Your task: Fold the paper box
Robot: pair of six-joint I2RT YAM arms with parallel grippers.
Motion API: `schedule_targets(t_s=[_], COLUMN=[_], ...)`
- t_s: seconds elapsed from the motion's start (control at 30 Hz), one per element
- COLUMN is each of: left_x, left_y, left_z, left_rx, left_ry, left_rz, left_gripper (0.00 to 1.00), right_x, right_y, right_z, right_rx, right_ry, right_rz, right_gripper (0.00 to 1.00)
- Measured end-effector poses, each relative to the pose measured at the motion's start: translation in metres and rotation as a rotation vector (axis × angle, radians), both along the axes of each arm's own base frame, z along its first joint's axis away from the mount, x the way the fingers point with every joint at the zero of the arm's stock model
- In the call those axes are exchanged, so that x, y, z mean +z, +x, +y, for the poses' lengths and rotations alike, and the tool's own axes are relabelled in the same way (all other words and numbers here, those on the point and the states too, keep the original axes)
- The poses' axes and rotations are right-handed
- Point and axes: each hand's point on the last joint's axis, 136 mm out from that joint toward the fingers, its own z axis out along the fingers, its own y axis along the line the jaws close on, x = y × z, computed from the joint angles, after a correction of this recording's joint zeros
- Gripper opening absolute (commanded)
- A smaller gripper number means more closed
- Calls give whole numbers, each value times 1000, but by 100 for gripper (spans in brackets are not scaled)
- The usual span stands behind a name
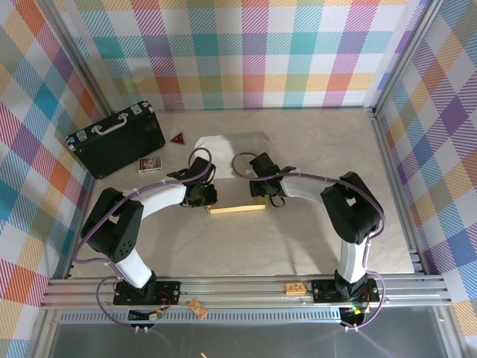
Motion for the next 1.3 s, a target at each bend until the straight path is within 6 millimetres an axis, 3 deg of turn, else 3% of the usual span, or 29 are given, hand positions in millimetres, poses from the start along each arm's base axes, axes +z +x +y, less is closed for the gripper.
schedule_targets(t_s=[0.07,0.1,0.2,0.33,0.5,0.9,1.13,1.23,1.3], left_x=[-1,-1,-1,-1,0,14,-3,-6,-5], left_y=[0,0,0,-1,-1,11,18,20,21], left_z=[0,0,0,-2,-2,4,0,0,1], left_rx=[-1,-1,-1,-5,-8,-10,-37,-38,-41], left_ry=[1,1,1,-2,5,66,121,179,225], left_rz=[3,3,2,6,-2,-77,-45,-48,-53], left_gripper=[25,25,26,31,49,40,20,0,0], right_x=[0,1,0,-4,-4,-3,-2,-2,-2], right_y=[3,3,-4,-4,5,1,-2,-4,-8], right_z=[2,4,2,-6,-6,-16,-11,-11,-14], right_rx=[1,5,12,-7,-6,-25,-16,-25,-49], right_ry=[10,24,46,-2,-79,-139,-151,-163,-178], right_rz=[-2,-7,-8,0,-31,-61,-73,-79,-77], right_gripper=[53,48,19,0,0,0,0,0,0])
